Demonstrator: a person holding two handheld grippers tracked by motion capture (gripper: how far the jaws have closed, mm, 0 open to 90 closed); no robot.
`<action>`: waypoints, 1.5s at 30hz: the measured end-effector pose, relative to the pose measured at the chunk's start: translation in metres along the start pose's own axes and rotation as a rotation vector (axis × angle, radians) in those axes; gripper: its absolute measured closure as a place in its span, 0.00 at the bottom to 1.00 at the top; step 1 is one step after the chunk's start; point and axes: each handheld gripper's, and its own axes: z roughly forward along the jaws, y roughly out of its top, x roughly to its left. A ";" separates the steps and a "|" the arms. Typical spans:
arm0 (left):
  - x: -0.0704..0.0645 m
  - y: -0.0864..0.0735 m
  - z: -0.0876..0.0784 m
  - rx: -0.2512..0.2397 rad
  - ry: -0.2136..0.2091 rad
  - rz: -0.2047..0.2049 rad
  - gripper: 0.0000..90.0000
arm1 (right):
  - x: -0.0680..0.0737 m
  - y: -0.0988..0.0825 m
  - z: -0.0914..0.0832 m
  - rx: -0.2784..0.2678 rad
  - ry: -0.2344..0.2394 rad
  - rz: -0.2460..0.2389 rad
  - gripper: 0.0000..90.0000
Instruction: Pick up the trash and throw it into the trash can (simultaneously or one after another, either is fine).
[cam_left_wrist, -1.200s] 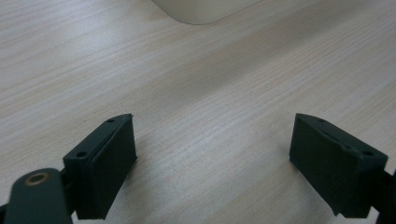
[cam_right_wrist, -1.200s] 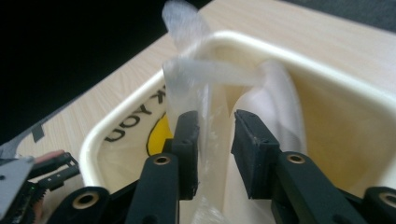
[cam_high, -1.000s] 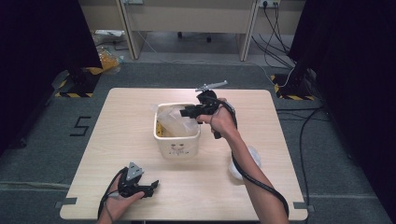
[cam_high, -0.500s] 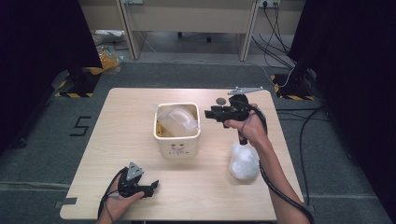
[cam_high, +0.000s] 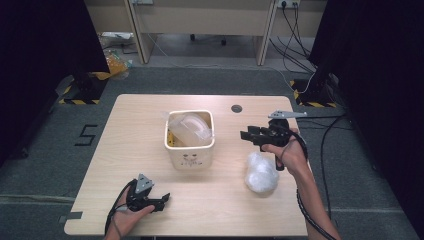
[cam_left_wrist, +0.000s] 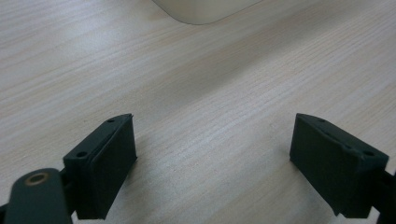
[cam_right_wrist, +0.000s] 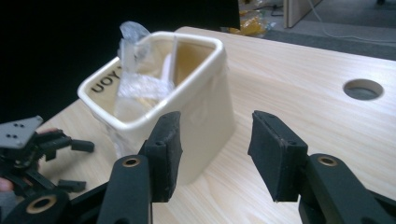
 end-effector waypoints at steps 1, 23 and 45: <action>0.000 0.000 0.000 0.002 0.000 0.000 0.15 | -0.001 -0.004 -0.002 0.001 -0.006 0.002 0.58; 0.000 0.000 0.000 0.002 0.001 0.000 0.15 | -0.014 -0.058 -0.023 -0.002 -0.074 0.035 0.54; 0.000 0.000 0.000 0.004 0.001 0.000 0.15 | -0.015 -0.100 -0.031 0.013 -0.151 0.054 0.36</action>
